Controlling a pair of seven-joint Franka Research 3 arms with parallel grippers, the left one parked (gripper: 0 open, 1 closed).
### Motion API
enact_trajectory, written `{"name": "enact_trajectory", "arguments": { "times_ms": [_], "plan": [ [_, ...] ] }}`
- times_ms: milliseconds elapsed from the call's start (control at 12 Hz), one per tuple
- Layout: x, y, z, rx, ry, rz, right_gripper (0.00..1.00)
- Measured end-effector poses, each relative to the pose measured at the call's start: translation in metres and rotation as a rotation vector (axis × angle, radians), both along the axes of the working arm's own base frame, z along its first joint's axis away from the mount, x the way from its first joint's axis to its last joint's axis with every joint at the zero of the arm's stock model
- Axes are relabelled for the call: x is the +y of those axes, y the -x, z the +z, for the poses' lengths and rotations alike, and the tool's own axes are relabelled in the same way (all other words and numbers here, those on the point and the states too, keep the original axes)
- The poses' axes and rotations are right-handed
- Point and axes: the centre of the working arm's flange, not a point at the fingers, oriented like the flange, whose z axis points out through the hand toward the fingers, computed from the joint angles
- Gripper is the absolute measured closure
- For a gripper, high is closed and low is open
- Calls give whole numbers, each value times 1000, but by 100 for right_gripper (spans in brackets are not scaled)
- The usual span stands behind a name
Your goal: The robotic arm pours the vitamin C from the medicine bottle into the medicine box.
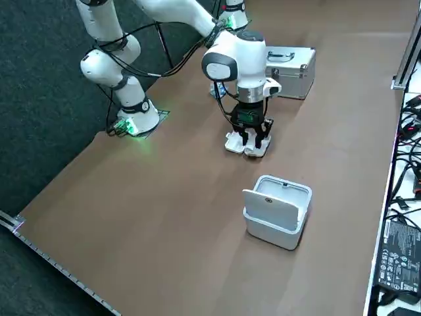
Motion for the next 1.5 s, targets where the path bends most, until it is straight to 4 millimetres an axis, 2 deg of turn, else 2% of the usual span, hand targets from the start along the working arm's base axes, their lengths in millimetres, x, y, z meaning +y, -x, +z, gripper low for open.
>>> {"name": "enact_trajectory", "arguments": {
  "times_ms": [750,1500],
  "plan": [
    [46,5,-5,-47,128,-64,58],
    [66,12,-20,-78,225,-33,58]
  ]
}}
